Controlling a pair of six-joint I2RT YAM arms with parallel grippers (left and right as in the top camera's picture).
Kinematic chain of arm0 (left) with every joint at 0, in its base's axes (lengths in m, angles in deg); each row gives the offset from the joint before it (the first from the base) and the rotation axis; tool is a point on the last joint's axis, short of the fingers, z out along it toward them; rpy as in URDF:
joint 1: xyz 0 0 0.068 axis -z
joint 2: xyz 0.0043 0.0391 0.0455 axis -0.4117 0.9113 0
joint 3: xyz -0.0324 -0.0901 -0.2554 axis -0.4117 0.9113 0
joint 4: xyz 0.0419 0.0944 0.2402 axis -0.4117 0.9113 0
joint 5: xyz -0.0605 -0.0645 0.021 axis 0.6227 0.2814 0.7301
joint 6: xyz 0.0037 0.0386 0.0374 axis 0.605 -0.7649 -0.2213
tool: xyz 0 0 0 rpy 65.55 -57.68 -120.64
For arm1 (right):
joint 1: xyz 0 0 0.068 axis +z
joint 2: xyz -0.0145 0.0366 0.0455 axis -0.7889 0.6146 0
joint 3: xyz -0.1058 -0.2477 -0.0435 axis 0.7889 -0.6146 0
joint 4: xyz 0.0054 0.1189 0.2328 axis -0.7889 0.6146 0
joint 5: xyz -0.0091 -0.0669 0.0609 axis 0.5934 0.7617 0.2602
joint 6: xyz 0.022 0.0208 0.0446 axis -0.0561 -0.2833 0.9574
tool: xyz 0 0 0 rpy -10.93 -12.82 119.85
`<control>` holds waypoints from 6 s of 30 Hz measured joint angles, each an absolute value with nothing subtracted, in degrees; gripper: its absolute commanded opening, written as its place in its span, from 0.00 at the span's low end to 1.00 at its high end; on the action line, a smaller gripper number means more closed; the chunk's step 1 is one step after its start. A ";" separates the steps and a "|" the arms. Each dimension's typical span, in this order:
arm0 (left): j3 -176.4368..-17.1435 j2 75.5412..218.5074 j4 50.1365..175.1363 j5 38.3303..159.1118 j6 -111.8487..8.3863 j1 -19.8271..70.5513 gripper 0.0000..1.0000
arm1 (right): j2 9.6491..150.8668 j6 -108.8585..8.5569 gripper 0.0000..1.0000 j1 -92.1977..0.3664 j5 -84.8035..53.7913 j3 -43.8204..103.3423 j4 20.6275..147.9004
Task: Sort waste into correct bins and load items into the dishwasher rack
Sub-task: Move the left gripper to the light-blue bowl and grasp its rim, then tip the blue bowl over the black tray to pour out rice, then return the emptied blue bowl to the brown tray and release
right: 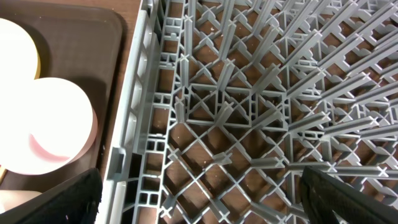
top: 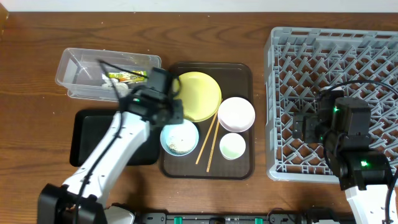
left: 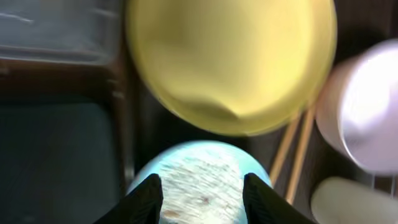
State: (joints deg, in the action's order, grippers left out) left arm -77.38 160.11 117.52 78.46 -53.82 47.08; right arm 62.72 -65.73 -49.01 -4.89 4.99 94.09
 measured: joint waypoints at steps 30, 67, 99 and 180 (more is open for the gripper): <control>-77.38 174.82 118.85 77.13 -55.41 62.09 0.06 | 62.72 -65.73 0.99 -49.01 -4.89 4.99 94.39; -76.11 166.73 129.94 126.20 -81.47 7.67 0.06 | 62.72 -65.73 0.99 -49.01 -4.92 4.99 94.59; -75.83 175.95 149.28 155.26 -97.93 -12.81 0.06 | 62.72 -65.76 0.99 -49.01 -4.92 4.99 95.66; -76.00 162.51 122.53 87.51 -67.79 52.80 0.08 | 62.72 -65.73 0.99 -49.01 -4.92 5.01 95.14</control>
State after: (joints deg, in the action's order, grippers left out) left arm -76.00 162.51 122.53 87.51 -67.79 52.80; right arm 62.72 -65.73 -49.01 -4.92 5.01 95.14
